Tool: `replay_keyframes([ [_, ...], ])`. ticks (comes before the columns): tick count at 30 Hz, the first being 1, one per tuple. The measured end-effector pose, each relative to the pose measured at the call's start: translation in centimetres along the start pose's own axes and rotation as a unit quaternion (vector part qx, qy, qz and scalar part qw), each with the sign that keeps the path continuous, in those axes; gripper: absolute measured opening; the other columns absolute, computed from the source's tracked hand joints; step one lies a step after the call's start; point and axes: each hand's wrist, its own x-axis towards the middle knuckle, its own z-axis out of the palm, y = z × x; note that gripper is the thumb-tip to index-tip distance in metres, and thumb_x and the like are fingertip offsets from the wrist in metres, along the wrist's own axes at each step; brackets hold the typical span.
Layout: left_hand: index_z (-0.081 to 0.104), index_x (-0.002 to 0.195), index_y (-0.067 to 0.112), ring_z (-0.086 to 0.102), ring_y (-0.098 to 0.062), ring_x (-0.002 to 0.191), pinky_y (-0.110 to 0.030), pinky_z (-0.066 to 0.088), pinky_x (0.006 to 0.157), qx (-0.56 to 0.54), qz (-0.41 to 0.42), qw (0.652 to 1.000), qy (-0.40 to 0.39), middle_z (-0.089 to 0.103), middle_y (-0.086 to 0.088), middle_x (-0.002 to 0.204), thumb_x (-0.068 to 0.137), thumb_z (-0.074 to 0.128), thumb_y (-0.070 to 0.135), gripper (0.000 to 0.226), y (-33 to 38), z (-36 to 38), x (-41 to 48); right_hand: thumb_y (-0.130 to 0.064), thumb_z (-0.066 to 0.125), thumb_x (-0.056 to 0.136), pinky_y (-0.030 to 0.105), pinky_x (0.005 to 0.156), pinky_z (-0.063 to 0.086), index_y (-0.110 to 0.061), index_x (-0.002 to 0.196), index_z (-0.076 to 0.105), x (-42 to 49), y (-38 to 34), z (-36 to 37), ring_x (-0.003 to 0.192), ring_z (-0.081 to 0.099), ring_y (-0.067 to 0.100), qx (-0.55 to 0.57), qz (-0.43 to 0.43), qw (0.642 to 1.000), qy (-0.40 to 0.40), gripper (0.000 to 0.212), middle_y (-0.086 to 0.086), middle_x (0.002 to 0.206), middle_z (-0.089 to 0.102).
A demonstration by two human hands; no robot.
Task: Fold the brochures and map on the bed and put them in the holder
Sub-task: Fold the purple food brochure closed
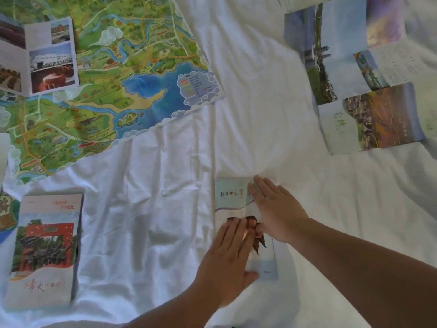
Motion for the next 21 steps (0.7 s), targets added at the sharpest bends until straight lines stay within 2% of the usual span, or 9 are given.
replay_keyframes([
  [4,0.041,0.147,0.016,0.029,-0.034,0.143,-0.047,0.023,0.112,0.0,0.049,0.999,-0.021,0.031,-0.018,0.155,0.081,0.045,0.068,0.083,1.6,1.5,-3.2,-0.035,0.071,0.086,0.038,0.121,0.01,-0.012,0.156,-0.002,0.0,0.4,0.0,0.151,-0.002,0.024,0.002,-0.005,1.0,-0.017,0.103,0.007,0.164,-0.009],
  [7,0.06,0.133,0.021,0.05,-0.027,0.131,-0.045,0.043,0.106,0.035,0.115,0.992,-0.048,0.052,-0.011,0.142,0.093,0.033,0.064,0.064,1.9,2.2,-5.2,-0.039,0.072,0.084,0.039,0.122,0.011,-0.014,0.156,-0.002,-0.1,0.5,-0.7,0.151,-0.002,0.024,0.035,-0.006,0.999,-0.031,0.105,0.007,0.164,-0.009],
  [9,0.066,0.124,0.024,0.057,-0.021,0.124,-0.039,0.048,0.102,0.04,0.132,0.989,-0.057,0.06,-0.005,0.135,0.1,0.022,0.054,0.059,1.8,2.1,-6.0,-0.037,0.071,0.085,0.04,0.12,0.018,-0.016,0.156,0.003,-0.1,0.4,-1.5,0.151,0.004,0.024,0.071,-0.004,0.997,-0.024,0.101,0.007,0.164,-0.004],
  [11,0.067,0.124,0.025,0.058,-0.016,0.123,-0.034,0.047,0.102,0.031,0.137,0.989,-0.055,0.061,-0.001,0.135,0.097,0.025,0.059,0.06,1.7,1.4,-6.1,-0.033,0.073,0.084,0.041,0.116,0.028,-0.018,0.155,0.01,0.1,0.5,-2.5,0.148,0.015,0.025,0.098,-0.002,0.995,0.001,0.097,0.006,0.163,0.007],
  [14,0.063,0.129,0.027,0.053,-0.011,0.127,-0.028,0.043,0.103,0.011,0.117,0.993,-0.014,0.057,0.004,0.138,0.085,0.042,0.065,0.063,1.8,0.1,-5.7,-0.027,0.072,0.085,0.041,0.109,0.039,-0.018,0.155,0.015,0.5,0.8,-3.6,0.141,0.029,0.027,0.115,0.006,0.993,0.013,0.09,0.006,0.157,0.023],
  [17,0.057,0.136,0.022,0.048,-0.016,0.133,-0.034,0.04,0.106,-0.008,0.03,0.999,0.021,0.051,-0.001,0.144,0.085,0.049,0.058,0.062,1.0,-1.5,-4.8,-0.02,0.068,0.087,0.038,0.097,0.047,-0.016,0.151,0.024,0.8,1.1,-4.0,0.127,0.043,0.027,0.115,0.006,0.993,0.018,0.078,0.007,0.141,0.041],
  [19,0.056,0.137,0.016,0.044,-0.021,0.136,-0.037,0.037,0.109,0.002,-0.027,1.0,0.012,0.047,-0.008,0.147,0.084,0.056,0.055,0.065,0.4,-2.1,-4.4,-0.018,0.067,0.086,0.037,0.09,0.05,-0.017,0.145,0.034,0.9,1.3,-4.0,0.117,0.048,0.026,0.107,0.005,0.994,0.028,0.067,0.006,0.131,0.046],
  [21,0.049,0.142,0.01,0.034,-0.025,0.142,-0.04,0.028,0.114,0.006,-0.043,0.999,0.008,0.036,-0.013,0.153,0.086,0.055,0.052,0.07,0.3,-1.7,-4.5,-0.018,0.067,0.086,0.037,0.088,0.052,-0.017,0.138,0.043,0.9,1.2,-4.0,0.111,0.049,0.024,0.106,0.01,0.994,0.034,0.057,0.005,0.123,0.046],
])
